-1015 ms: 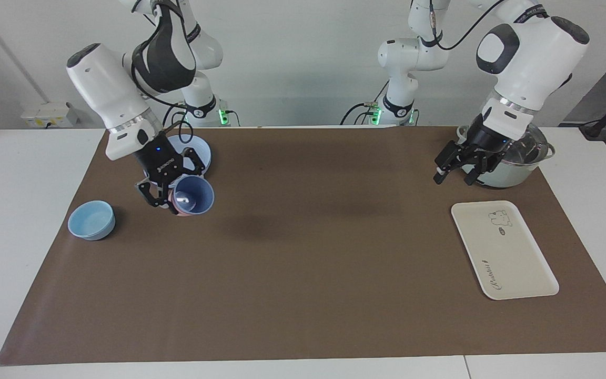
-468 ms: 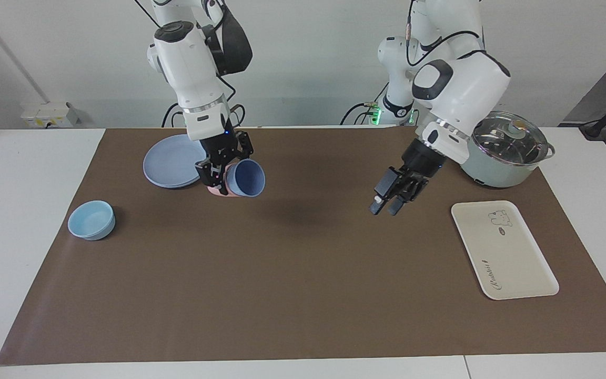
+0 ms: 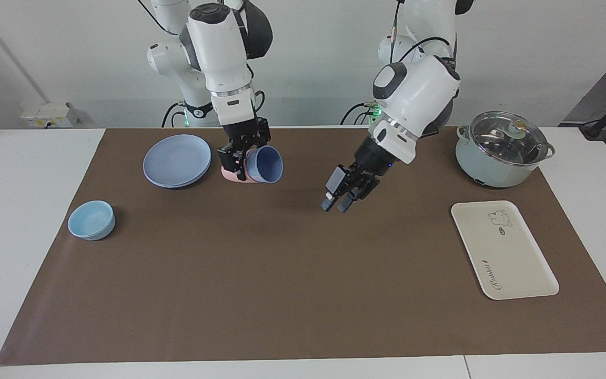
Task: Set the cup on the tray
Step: 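Carry the blue cup up with the right gripper while the left gripper approaches, then grasp the blue cup with the left gripper from the right gripper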
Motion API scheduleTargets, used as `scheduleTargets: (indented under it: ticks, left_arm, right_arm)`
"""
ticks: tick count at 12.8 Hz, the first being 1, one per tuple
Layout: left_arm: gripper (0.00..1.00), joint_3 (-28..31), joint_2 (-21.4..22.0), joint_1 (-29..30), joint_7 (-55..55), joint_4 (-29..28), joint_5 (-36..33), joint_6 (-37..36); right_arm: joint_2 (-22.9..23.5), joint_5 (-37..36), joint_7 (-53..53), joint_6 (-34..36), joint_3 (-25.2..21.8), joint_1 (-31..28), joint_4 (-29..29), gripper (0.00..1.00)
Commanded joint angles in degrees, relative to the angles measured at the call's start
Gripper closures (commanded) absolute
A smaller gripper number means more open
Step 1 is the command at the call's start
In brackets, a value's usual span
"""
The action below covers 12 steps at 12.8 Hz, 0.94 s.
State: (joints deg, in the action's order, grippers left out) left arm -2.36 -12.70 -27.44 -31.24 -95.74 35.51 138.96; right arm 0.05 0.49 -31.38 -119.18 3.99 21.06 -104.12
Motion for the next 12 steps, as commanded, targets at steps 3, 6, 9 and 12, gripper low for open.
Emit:
scheduleTargets:
  ticks: [3, 6, 9, 12]
  left_arm:
    - [0.34, -0.9, 0.2, -0.4, 0.3, 1.8, 1.6, -8.2]
    - [0.34, -1.0, -0.2, 0.2, 0.6, 4.6, 3.1, -13.2]
    - [0.37, -1.3, 0.2, -1.6, 1.5, 4.0, 3.3, -14.2]
    - [0.65, -1.4, 0.4, -2.0, 1.8, 3.9, 3.3, -15.6]
  right_arm:
    - [3.0, -3.5, 4.8, 1.4, 0.0, 2.1, 4.4, 1.0]
    - [3.4, -3.5, 4.8, 1.3, -0.1, 2.1, 4.3, 1.0]
    - [3.6, -3.5, 4.8, 1.0, -0.1, 2.1, 4.3, 1.0]
    - [3.6, -3.5, 4.8, 0.8, 0.0, 2.0, 4.3, 1.0]
